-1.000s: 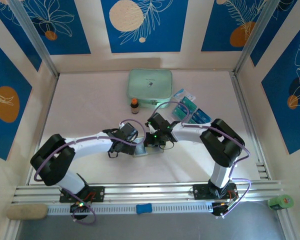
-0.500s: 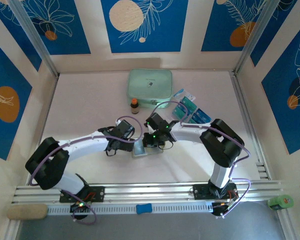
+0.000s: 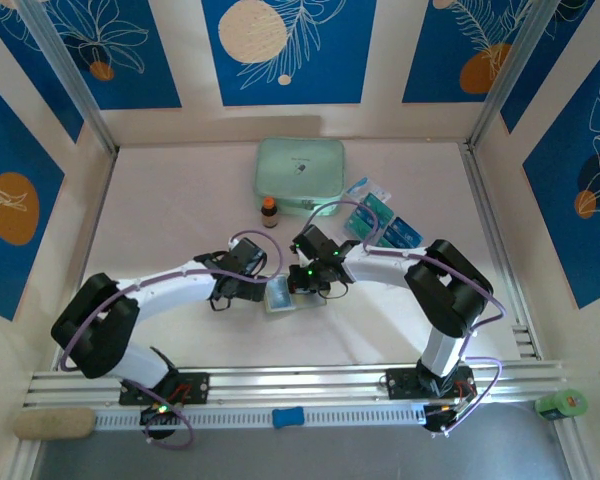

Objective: Put the credit cards into the card holder

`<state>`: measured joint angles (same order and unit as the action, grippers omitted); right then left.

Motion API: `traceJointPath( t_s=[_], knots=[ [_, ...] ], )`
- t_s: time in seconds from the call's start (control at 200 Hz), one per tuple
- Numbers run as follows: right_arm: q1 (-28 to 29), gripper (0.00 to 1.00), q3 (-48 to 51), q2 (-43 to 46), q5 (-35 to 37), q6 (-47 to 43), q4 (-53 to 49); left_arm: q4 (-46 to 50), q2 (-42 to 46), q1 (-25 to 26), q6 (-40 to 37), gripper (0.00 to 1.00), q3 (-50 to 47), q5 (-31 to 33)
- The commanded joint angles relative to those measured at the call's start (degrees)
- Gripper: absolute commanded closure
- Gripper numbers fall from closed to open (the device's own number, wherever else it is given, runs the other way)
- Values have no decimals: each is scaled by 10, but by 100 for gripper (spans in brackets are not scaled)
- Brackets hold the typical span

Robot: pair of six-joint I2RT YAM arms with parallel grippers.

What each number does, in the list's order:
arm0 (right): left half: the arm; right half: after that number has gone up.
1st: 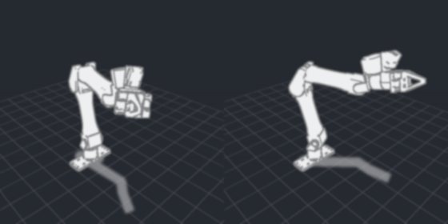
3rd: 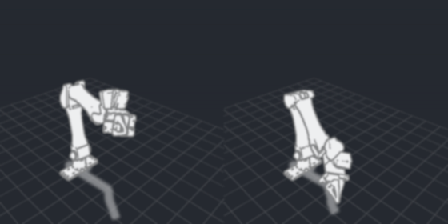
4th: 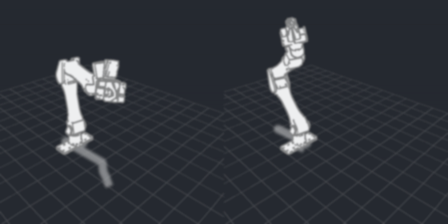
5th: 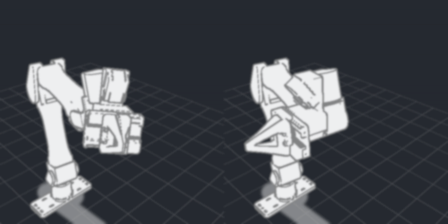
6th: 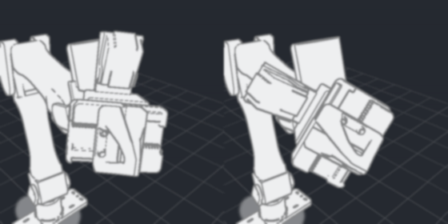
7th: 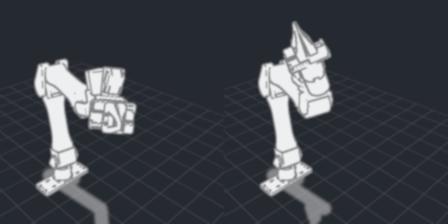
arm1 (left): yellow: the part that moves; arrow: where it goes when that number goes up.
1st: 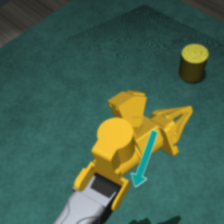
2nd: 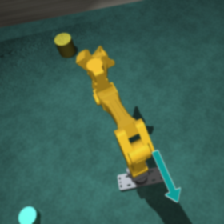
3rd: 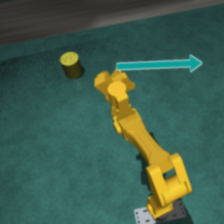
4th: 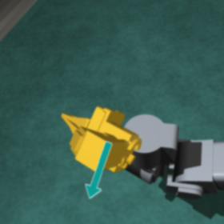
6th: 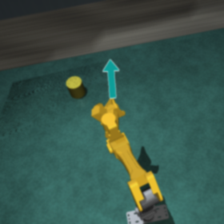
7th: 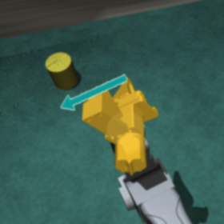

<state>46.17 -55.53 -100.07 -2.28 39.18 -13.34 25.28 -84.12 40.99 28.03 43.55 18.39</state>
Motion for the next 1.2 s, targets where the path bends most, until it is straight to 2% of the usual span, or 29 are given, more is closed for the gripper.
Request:
traceJointPath(
  t_s=[0.0, 0.64, 0.99, 1.195],
  knots=[
    [4, 100, -17, -5, -4, -1, -4, -3, -9, -6, -5, 0, -6, -7],
    [5, 100, -31, -40, -21, 9, 12, -8, -19, -6, -6, 0, -3, -13],
    [0, 100, -26, -33, -52, 28, 34, -6, -18, -6, -9, 0, -1, -9],
    [-9, 100, -19, -15, -56, 30, 32, 7, 2, -23, -12, 0, 0, 1]
  ],
)
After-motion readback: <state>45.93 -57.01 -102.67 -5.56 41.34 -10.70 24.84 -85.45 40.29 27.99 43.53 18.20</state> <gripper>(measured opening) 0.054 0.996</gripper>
